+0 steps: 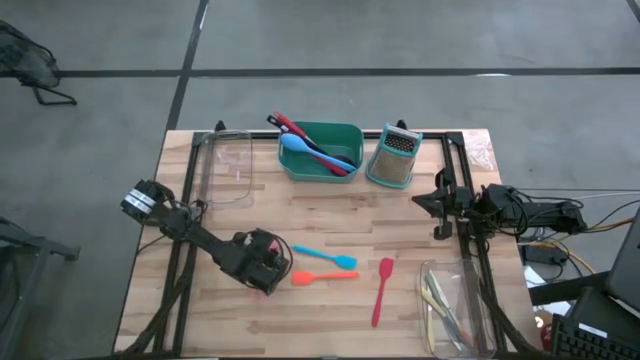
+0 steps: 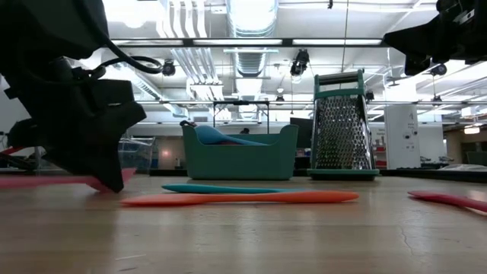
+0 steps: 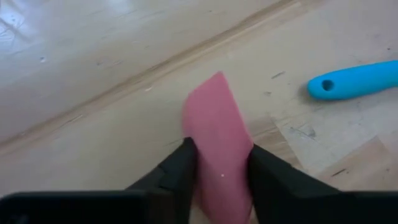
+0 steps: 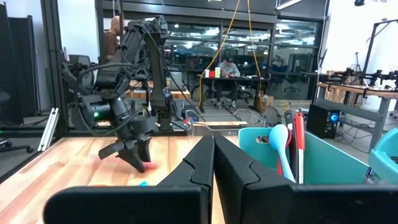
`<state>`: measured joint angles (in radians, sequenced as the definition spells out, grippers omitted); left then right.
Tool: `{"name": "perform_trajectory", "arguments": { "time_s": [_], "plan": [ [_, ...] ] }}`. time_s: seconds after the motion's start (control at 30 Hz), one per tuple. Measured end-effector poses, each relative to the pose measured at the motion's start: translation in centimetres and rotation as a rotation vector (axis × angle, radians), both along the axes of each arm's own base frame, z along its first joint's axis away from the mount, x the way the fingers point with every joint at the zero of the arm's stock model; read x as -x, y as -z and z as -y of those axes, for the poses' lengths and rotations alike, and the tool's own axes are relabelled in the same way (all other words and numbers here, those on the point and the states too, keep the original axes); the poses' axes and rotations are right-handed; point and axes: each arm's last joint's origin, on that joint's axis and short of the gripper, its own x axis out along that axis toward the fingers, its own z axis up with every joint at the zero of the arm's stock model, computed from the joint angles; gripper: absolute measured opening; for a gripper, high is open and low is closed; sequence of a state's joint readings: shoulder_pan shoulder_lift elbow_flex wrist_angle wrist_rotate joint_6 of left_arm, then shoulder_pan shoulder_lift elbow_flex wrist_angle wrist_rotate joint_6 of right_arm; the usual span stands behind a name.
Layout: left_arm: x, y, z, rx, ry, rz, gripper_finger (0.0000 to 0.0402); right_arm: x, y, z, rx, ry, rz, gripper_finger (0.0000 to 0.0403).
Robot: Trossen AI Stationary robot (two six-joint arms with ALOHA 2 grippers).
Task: Pick & Place Kitchen Items
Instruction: Put the pink spatula into the left transparent bin
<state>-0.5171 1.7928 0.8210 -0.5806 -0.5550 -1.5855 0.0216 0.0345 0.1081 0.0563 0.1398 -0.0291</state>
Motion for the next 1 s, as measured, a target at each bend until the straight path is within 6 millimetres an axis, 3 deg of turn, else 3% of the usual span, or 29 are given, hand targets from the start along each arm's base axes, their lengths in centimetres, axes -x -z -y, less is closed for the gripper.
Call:
{"name": "perform_trajectory", "arguments": {
  "time_s": [0.23, 0.47, 0.77, 1.0],
  "plan": [
    [0.2, -0.2, -0.1, -0.006, 0.027, -0.012, 0.0056, 0.0, 0.0, 0.0, -0.001, 0.000, 0.000, 0.0008],
    [0.1, -3.2, 0.0, -0.010, 0.114, 0.024, 0.0025, 0.0, 0.0, 0.0, -0.001, 0.000, 0.000, 0.0008],
    [1.4, -7.1, -1.0, -0.044, 0.143, 0.090, 0.0024, 0.0, 0.0, 0.0, -0.002, 0.000, 0.000, 0.0008],
    [3.9, -11.5, -3.9, -0.161, 0.070, 0.149, 0.0030, 0.0, 0.0, 0.0, 0.000, 0.001, 0.000, 0.0008]
  ]
}}
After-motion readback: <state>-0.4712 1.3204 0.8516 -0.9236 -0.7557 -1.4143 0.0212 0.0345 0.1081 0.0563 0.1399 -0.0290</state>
